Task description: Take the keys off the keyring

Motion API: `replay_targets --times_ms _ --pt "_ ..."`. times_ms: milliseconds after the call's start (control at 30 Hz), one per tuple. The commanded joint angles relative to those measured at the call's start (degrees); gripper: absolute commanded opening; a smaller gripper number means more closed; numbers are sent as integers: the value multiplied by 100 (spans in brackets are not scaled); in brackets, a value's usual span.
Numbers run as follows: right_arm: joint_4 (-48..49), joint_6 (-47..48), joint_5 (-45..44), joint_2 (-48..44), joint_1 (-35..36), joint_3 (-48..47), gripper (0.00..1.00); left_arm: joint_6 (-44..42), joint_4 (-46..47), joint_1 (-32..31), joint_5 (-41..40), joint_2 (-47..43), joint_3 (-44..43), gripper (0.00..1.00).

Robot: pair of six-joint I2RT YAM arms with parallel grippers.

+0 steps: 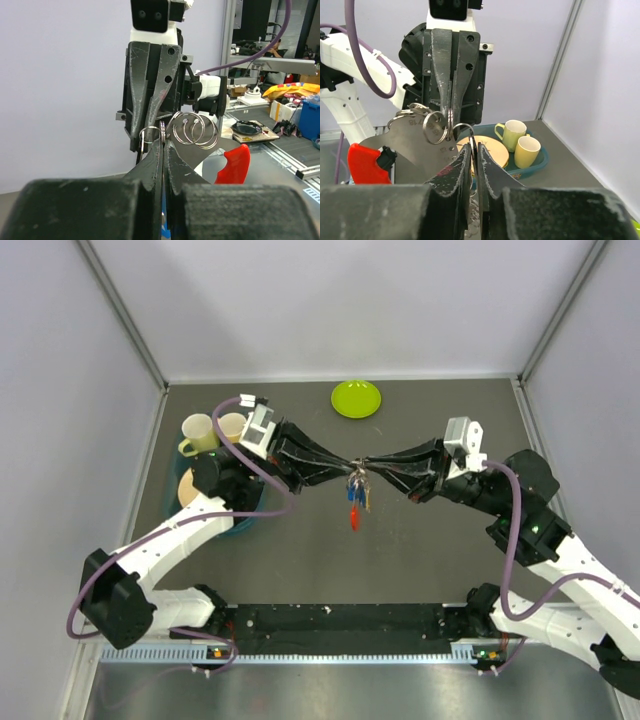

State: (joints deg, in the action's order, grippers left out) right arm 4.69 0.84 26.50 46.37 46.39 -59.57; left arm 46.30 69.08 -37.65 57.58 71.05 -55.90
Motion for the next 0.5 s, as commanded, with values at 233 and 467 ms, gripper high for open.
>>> replay_targets --times_ms 233,467 --pt "-134 214 136 74 45 -116 0 194 308 12 -423 49 -88 0" --pt "-425 627 -373 302 238 -301 0 318 326 3 -652 120 -18 0"
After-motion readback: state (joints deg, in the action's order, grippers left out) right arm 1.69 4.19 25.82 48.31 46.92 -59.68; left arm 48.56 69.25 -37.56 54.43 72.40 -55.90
